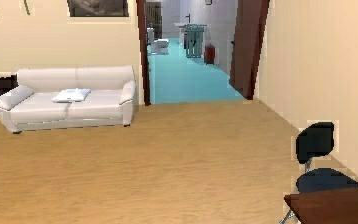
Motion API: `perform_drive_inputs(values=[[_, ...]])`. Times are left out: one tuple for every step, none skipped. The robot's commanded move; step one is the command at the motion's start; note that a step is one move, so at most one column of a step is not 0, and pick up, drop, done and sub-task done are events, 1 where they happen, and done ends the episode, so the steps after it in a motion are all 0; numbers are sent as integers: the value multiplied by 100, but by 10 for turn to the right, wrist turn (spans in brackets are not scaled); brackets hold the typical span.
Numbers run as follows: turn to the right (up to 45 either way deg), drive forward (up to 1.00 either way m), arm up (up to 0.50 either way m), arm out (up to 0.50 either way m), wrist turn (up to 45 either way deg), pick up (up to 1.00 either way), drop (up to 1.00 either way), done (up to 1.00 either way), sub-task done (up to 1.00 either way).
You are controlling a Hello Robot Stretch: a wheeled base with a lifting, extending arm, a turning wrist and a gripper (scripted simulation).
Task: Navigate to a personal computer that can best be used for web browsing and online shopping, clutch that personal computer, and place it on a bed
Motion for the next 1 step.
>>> perform_drive_inputs(values=[[0,0,-30,0,0,0,0,0,0]])
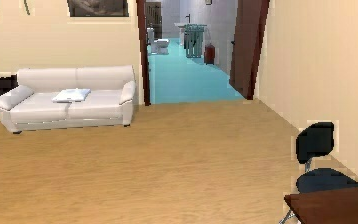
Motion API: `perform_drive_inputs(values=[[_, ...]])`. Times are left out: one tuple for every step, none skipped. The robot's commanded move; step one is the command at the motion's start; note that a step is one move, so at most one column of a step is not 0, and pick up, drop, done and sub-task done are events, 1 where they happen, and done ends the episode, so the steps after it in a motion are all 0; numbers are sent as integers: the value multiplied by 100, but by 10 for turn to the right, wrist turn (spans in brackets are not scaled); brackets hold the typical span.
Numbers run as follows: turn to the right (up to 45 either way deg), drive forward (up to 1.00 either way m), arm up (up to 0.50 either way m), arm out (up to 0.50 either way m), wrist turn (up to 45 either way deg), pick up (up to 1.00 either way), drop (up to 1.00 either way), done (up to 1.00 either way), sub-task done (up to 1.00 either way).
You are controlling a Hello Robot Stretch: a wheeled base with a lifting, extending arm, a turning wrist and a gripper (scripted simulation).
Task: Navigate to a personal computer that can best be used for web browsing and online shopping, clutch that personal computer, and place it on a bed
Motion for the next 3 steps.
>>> perform_drive_inputs(values=[[0,0,0,0,0,100,0,0,0],[0,0,10,0,0,0,0,0,0],[0,0,22,0,0,0,0,0,0]])
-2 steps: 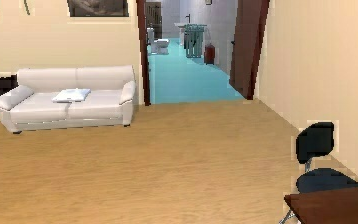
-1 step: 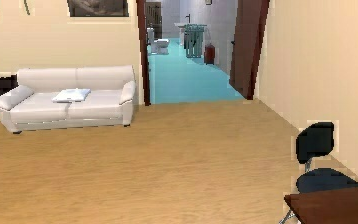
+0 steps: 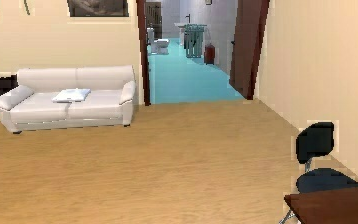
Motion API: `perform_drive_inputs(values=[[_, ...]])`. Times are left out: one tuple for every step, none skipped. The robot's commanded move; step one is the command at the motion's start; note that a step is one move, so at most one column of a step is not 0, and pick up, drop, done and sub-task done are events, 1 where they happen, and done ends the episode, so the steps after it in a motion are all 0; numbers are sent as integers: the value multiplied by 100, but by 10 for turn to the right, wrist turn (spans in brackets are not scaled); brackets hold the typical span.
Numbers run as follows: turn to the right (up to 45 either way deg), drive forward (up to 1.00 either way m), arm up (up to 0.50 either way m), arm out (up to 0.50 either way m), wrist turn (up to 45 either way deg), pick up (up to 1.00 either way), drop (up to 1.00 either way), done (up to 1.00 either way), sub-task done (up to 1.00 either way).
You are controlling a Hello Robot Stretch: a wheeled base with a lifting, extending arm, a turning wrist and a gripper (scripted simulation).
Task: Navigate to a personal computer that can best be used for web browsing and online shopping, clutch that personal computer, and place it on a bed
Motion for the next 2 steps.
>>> perform_drive_inputs(values=[[0,0,0,0,-450,0,0,0,0],[0,0,0,0,-390,0,0,0,0]])
